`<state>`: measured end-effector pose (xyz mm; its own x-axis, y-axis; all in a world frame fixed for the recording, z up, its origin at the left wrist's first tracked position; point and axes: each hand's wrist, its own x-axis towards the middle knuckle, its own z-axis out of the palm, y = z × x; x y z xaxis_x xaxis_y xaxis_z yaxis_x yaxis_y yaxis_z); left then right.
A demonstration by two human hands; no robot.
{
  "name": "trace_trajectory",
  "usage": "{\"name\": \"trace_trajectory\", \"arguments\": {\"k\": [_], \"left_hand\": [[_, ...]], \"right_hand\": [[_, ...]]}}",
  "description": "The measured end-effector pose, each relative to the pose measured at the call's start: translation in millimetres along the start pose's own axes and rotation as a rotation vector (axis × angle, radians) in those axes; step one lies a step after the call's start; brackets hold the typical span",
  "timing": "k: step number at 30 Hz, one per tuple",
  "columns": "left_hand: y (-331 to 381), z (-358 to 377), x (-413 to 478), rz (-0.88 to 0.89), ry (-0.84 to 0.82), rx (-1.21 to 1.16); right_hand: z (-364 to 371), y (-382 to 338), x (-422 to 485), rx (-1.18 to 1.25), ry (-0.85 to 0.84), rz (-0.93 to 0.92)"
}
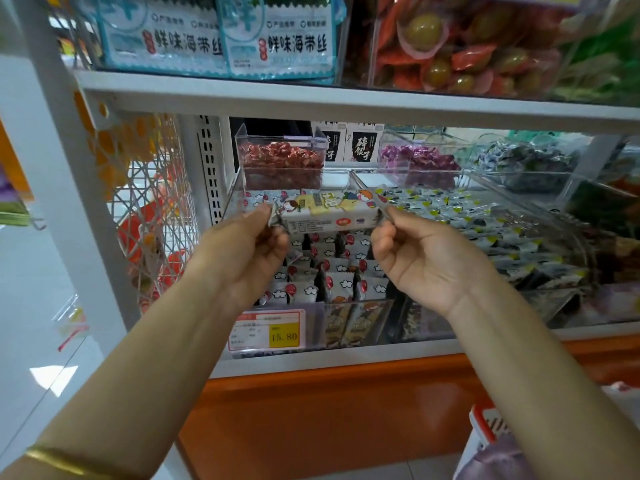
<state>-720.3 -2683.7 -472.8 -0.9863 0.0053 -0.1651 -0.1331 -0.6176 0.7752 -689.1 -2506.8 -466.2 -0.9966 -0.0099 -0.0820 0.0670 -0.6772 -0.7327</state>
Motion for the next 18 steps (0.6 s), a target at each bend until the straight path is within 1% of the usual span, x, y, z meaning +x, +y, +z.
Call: {"name": "trace_trajectory", "arguments": {"k": [2,6,7,11,15,18], "left_hand": [[-1.2,1.3,-0.6,-0.012,-0.022,-0.001],[-2.3,0.1,-0.1,-0.011,-0.1,0.113],[-1.7,-0.6,-0.1,-0.02,-0.108,0.126],[2.4,-3.7,-2.3,-0.051,-0.143,0.17],[4.0,-4.8,-3.9,-0.027,-0.181,0.235],[4.5,-4.2,-5.0,-0.001,-0.236,0.303]], "right_hand": [[0.9,1.2,1.6,-0.017,0.01,-0.027],[-0.6,4.0,3.4,-0.016,0.014,-0.113],[-1.9,4.0,3.6,-0.057,0.01,-0.153],[-5.7,3.6,3.1,-0.353,0.013,-0.312],[-6.2,4.6,3.5,-0.411,0.004,-0.32],[-8.3,6.0,4.3,-0.564,0.015,-0.385]]}}
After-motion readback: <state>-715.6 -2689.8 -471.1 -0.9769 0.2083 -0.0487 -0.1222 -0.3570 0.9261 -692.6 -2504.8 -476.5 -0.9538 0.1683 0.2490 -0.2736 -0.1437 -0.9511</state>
